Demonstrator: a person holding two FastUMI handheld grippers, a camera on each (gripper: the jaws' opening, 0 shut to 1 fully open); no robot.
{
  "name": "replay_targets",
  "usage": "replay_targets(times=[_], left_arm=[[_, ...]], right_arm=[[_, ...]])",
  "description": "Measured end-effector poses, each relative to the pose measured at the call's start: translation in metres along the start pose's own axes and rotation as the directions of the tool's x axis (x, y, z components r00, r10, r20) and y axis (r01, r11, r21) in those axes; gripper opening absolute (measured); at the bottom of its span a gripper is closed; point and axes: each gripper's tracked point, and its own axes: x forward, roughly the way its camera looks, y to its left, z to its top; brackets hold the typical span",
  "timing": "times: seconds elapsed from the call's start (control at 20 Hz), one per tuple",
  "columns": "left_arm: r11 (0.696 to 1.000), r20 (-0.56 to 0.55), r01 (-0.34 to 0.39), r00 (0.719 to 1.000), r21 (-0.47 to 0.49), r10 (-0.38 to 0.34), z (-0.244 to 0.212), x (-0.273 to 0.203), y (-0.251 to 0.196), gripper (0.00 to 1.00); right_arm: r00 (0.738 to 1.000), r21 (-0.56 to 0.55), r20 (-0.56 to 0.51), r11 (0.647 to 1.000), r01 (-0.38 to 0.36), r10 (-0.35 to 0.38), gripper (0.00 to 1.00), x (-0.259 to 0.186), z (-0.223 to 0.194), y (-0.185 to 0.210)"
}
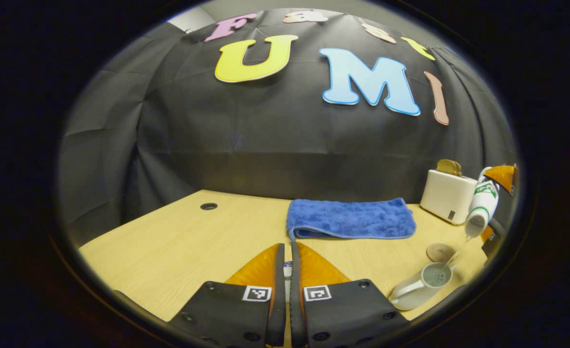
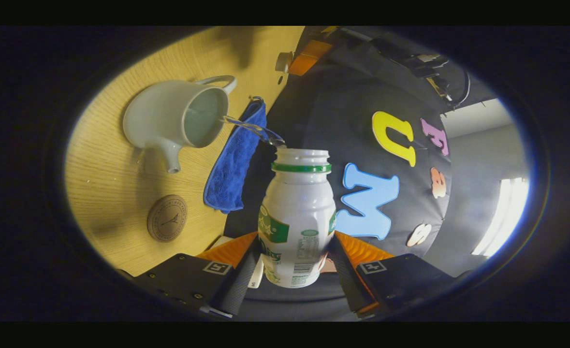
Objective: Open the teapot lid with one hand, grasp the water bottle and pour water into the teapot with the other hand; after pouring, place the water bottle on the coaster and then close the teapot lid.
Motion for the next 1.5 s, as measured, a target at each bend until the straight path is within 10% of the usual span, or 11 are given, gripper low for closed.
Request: replay_targets(times=[1.5], left_arm=[[1.000,-0.015,0.005,1.000,0.008,-0.005,-0.0019,0.0003,-0.0013,0.11]], right_arm=[[0.998,-0.116,0.059,0.993,0.023,-0.017,0.80,0.0010,0.0058,-0.0049]])
